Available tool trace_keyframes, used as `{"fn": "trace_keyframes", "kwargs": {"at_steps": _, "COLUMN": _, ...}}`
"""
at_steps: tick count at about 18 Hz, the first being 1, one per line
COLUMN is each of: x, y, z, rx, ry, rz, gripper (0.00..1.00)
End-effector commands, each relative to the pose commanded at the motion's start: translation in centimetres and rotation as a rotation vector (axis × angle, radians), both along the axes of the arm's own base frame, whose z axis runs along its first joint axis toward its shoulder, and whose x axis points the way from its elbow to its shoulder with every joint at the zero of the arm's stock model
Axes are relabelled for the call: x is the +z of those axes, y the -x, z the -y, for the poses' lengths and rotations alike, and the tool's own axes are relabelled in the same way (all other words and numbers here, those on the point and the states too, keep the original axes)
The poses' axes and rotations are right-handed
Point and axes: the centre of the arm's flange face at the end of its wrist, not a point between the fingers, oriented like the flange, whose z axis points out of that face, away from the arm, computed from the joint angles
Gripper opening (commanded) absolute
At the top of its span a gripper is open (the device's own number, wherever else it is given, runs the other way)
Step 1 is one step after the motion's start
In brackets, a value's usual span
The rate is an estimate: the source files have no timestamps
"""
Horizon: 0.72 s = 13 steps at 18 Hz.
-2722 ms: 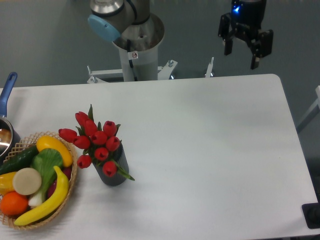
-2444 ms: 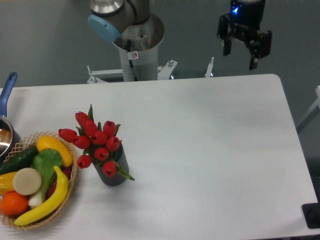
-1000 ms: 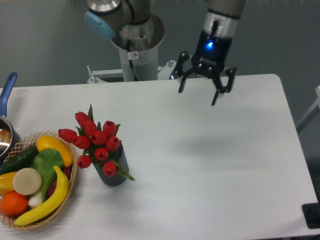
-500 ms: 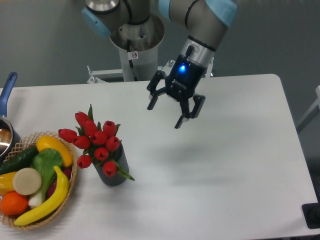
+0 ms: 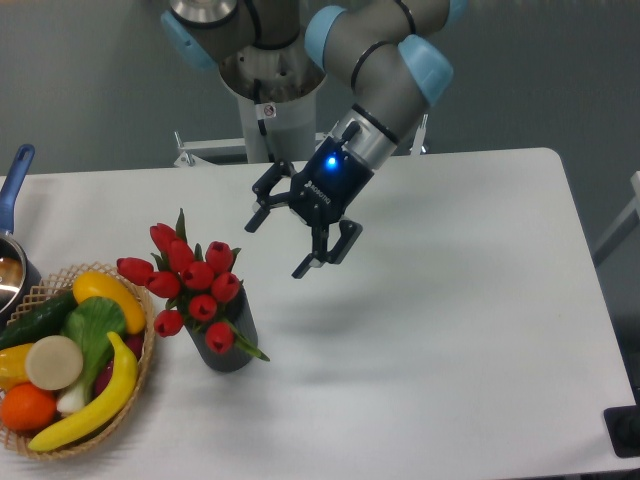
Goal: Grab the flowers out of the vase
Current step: 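Move the open gripper toward the red tulip stems above the grey vase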
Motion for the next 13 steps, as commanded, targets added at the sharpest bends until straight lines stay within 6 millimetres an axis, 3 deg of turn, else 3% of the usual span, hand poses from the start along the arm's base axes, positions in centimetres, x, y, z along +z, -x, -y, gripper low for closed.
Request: {"fn": "trace_keyframes", "kwargs": {"at_steps": 13, "x": -2.8, "y": -1.6, "z": -4.6, "rx": -0.097, "ry": -0.015, "rz": -0.028, "gripper": 1.00}}
